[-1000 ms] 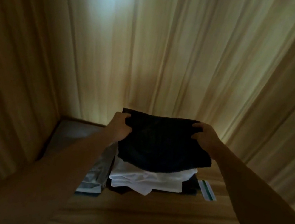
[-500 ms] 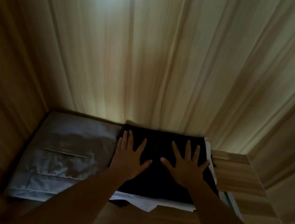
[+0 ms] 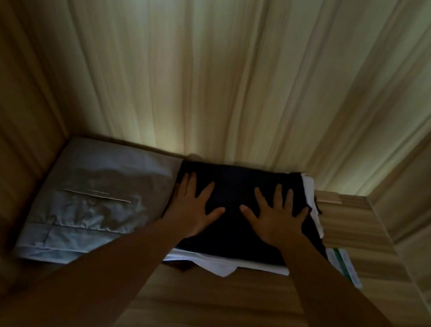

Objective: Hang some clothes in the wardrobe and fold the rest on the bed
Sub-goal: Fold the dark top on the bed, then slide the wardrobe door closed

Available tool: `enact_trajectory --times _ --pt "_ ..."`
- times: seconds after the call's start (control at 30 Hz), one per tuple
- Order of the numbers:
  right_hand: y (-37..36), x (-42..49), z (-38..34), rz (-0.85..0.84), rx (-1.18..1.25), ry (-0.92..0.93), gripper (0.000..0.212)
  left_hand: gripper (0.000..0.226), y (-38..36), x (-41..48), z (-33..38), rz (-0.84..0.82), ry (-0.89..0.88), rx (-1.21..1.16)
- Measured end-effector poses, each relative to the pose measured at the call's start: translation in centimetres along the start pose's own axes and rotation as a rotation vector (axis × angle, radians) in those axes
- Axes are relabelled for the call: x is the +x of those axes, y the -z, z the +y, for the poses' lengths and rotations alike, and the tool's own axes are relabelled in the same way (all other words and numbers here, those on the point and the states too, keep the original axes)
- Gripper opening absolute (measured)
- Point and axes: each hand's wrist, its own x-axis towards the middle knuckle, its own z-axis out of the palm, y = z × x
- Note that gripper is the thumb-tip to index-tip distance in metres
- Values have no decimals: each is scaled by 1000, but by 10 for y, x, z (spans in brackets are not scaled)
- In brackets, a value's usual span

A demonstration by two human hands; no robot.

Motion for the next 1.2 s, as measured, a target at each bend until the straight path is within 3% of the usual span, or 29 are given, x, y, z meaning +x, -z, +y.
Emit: enact_trajectory --times 0.2,0.33,0.4,0.57,0.8,1.03,1.2 --pt "34 -71 4 -119 131 144 80 70 39 -70 10 -142 10 -147" --pt "65 -145 4 -108 266 154 49 50 82 -131 20 -85 -12 -207" --pt "92 -189 -1 -108 253 132 44 43 106 -164 22 -118 -63 -208" --pt "166 -328 -31 -94 105 80 40 46 179 -256 26 -208 -175 -84" --pt "206 -519 -95 -11 186 21 51 34 255 -405 9 -233 -250 -67" --pt "246 -623 -154 97 264 31 54 43 353 -518 -21 -217 -232 15" --pt "293 -661 -193 121 262 63 43 27 418 -579 -43 -105 -245 -24"
